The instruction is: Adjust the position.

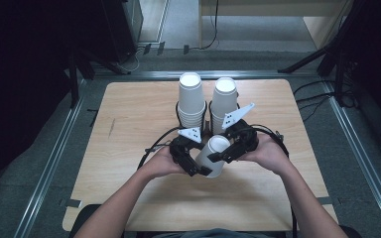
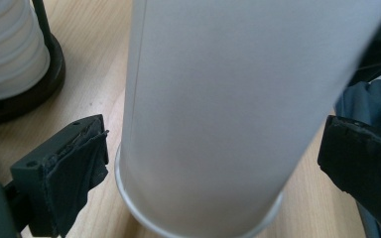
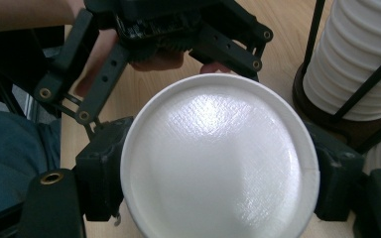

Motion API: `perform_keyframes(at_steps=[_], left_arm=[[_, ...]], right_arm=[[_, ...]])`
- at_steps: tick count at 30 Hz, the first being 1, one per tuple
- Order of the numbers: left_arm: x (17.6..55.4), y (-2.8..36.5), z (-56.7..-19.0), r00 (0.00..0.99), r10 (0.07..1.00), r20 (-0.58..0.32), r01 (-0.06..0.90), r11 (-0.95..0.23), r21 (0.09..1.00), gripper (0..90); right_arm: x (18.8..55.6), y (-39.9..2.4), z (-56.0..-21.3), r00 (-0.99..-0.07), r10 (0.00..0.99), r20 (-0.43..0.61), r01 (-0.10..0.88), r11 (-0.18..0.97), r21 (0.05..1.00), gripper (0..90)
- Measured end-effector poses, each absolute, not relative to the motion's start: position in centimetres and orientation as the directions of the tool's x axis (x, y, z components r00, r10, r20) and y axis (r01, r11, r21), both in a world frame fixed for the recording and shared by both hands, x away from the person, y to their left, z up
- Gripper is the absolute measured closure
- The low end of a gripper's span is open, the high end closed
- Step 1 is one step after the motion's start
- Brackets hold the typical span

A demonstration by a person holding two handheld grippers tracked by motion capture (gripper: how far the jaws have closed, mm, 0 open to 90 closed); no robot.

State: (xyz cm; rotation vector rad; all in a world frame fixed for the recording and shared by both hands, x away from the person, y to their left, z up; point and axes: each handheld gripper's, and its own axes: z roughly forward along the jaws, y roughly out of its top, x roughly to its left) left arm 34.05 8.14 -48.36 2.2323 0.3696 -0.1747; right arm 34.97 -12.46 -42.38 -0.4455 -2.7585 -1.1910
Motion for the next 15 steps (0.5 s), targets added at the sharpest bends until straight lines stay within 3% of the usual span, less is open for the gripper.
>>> perform_keyframes(at_steps=[9,11,15], left_arm=[[34.1,8.0,-48.5,0.945,0.2,-0.26,0.328,-0.577,0.748,0.0],[34.1,8.1,-48.4,0.948,0.196,-0.25,0.318,-0.571,0.757,5.6],[34.1,8.4,-48.2,0.953,0.191,-0.235,0.303,-0.569,0.765,7.6]], right_arm=[[34.8,-12.8,-41.2,-0.951,0.222,0.214,0.307,0.603,0.736,24.1],[34.8,-13.0,-41.1,-0.948,0.224,0.226,0.316,0.587,0.745,24.1],[34.9,-13.2,-41.2,-0.945,0.225,0.239,0.326,0.572,0.753,24.2]])
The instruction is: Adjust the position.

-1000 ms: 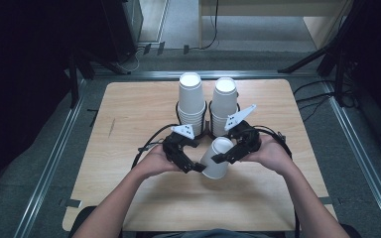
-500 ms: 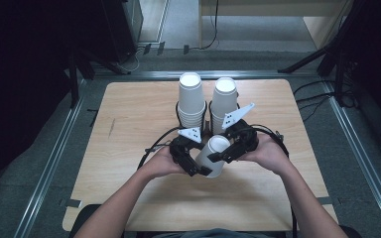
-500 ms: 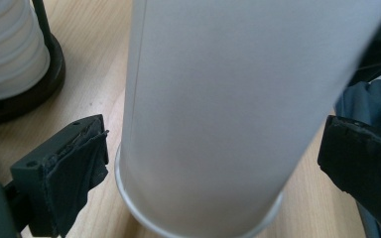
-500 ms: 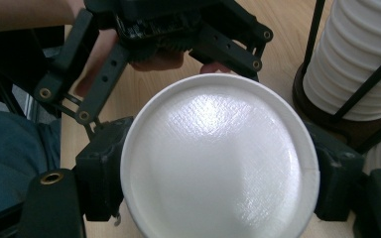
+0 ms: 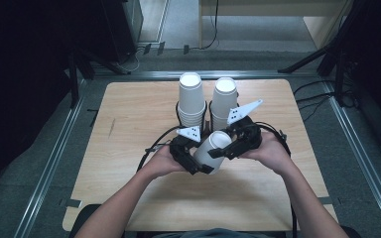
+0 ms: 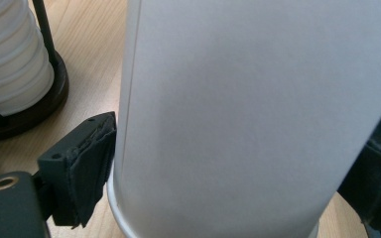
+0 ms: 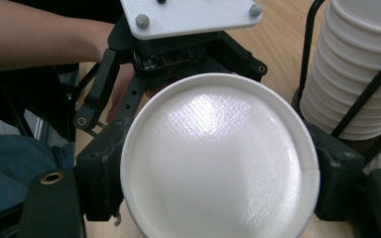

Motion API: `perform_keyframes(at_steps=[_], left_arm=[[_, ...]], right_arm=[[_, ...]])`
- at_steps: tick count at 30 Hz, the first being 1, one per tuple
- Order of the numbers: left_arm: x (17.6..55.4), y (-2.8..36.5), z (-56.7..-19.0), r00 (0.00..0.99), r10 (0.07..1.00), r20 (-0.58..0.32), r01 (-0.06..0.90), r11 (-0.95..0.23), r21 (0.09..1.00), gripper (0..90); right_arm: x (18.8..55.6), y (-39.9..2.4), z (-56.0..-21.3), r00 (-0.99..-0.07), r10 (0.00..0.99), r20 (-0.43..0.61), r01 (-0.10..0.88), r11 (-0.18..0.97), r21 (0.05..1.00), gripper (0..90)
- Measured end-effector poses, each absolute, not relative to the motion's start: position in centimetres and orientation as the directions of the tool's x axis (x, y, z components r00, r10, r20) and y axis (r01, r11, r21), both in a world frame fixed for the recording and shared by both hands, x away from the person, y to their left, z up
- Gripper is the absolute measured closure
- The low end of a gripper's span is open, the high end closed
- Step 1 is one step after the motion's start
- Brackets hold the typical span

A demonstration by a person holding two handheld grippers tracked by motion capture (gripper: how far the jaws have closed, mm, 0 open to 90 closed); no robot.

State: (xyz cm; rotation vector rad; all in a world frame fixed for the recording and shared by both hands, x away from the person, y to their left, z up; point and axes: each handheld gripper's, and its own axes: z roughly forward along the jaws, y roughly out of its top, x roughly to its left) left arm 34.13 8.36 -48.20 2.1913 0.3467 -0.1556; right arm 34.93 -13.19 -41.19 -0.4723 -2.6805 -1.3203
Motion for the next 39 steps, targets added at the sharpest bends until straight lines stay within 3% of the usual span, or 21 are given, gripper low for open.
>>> perform_keyframes(at_steps=[21,39], left_arm=[[34.4,8.4,-47.8,0.95,0.191,-0.249,0.314,-0.603,0.734,11.4],[35.2,10.3,-46.9,0.94,0.225,-0.254,0.34,-0.605,0.72,12.0]], right_arm=[[35.3,-13.7,-41.7,-0.932,0.244,0.266,0.359,0.554,0.751,18.1],[34.9,-14.3,-42.2,-0.936,0.255,0.243,0.35,0.608,0.713,17.1]])
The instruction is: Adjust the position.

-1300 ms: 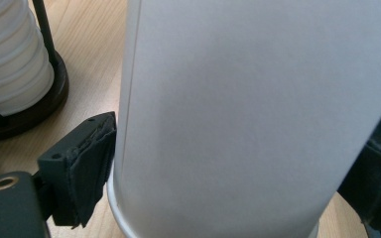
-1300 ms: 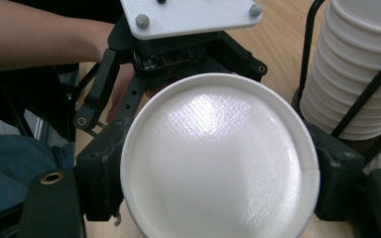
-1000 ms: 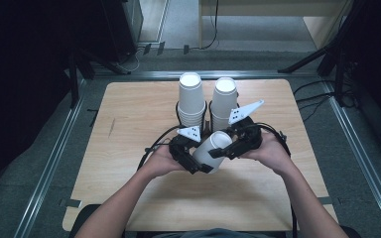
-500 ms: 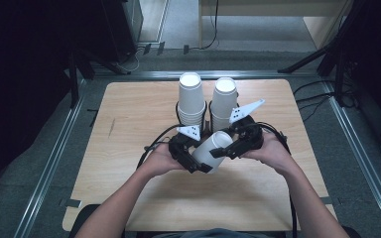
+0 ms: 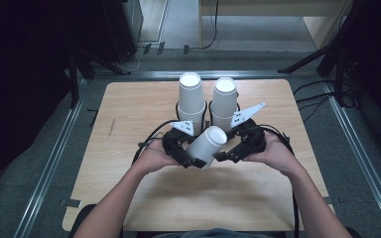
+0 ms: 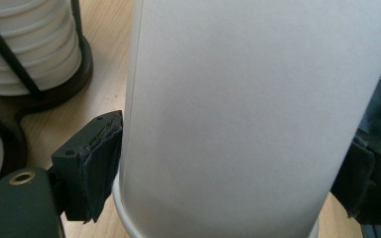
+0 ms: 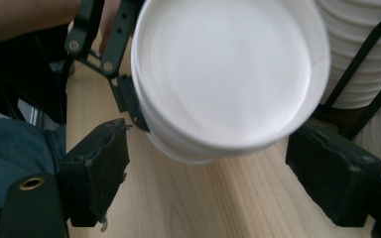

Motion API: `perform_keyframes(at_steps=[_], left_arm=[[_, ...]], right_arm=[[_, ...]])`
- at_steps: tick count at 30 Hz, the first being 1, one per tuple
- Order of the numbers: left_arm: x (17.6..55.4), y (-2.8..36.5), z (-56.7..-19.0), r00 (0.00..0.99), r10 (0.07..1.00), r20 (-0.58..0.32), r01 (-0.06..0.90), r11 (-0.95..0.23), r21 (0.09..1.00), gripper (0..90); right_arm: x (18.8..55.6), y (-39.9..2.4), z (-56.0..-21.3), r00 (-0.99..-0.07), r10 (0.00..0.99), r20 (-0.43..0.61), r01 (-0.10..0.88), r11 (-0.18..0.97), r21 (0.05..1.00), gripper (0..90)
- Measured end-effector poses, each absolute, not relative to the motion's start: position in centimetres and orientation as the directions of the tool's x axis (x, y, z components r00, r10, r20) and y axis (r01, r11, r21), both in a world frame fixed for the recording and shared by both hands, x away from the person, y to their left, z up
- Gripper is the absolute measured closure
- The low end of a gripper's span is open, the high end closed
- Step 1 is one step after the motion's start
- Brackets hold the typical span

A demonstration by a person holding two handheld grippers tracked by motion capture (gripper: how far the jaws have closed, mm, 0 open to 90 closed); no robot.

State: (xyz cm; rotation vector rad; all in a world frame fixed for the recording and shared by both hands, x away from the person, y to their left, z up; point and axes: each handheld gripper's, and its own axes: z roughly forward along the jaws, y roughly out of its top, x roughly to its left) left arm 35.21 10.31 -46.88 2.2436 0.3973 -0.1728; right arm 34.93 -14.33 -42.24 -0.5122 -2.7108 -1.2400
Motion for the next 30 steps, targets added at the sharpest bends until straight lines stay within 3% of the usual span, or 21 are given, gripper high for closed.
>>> perform_keyframes(at_steps=[30], left_arm=[[35.3,12.4,-45.8,0.941,0.282,-0.184,0.334,-0.711,0.619,11.7]], right_arm=[[33.3,-14.7,-46.5,-0.952,0.276,0.136,0.297,0.709,0.639,17.8]])
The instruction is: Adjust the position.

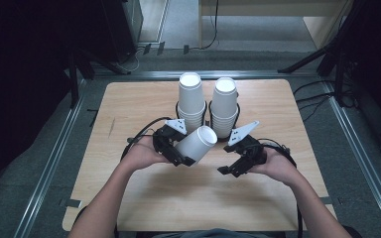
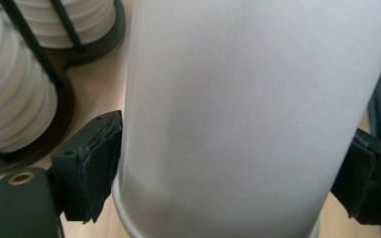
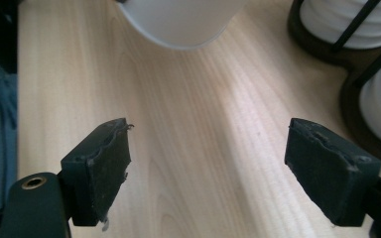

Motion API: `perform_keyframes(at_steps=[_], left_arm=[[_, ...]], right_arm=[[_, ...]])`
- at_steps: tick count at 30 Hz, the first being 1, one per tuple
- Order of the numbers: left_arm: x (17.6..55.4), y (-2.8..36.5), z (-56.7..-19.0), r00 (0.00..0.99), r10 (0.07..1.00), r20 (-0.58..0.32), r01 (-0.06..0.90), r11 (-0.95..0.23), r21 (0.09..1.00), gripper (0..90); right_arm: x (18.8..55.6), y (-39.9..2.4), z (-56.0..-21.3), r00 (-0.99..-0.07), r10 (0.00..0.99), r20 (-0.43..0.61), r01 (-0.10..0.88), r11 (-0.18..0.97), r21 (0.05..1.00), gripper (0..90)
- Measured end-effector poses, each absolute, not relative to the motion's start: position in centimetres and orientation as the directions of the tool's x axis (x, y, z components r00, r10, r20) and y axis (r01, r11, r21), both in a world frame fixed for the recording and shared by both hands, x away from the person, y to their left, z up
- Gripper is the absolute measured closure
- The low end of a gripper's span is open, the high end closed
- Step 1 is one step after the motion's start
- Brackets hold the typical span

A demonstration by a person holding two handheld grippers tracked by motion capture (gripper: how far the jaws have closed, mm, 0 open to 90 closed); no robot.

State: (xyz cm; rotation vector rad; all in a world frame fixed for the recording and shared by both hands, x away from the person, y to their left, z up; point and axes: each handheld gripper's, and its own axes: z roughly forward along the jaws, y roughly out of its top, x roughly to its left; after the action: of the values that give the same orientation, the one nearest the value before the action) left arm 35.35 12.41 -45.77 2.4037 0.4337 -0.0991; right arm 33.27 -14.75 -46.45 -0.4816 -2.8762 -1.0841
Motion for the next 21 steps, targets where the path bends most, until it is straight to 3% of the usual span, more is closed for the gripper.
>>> perform_keyframes(at_steps=[12,21], left_arm=[[35.7,11.5,-45.2,0.959,0.243,-0.145,0.283,-0.794,0.538,11.7],[36.1,10.5,-44.9,0.968,0.214,-0.13,0.25,-0.847,0.469,11.6]], right_arm=[[33.8,-15.4,-47.1,-0.932,0.317,0.176,0.353,0.683,0.639,19.3],[34.3,-15.3,-46.5,-0.939,0.306,0.155,0.327,0.663,0.674,19.1]])
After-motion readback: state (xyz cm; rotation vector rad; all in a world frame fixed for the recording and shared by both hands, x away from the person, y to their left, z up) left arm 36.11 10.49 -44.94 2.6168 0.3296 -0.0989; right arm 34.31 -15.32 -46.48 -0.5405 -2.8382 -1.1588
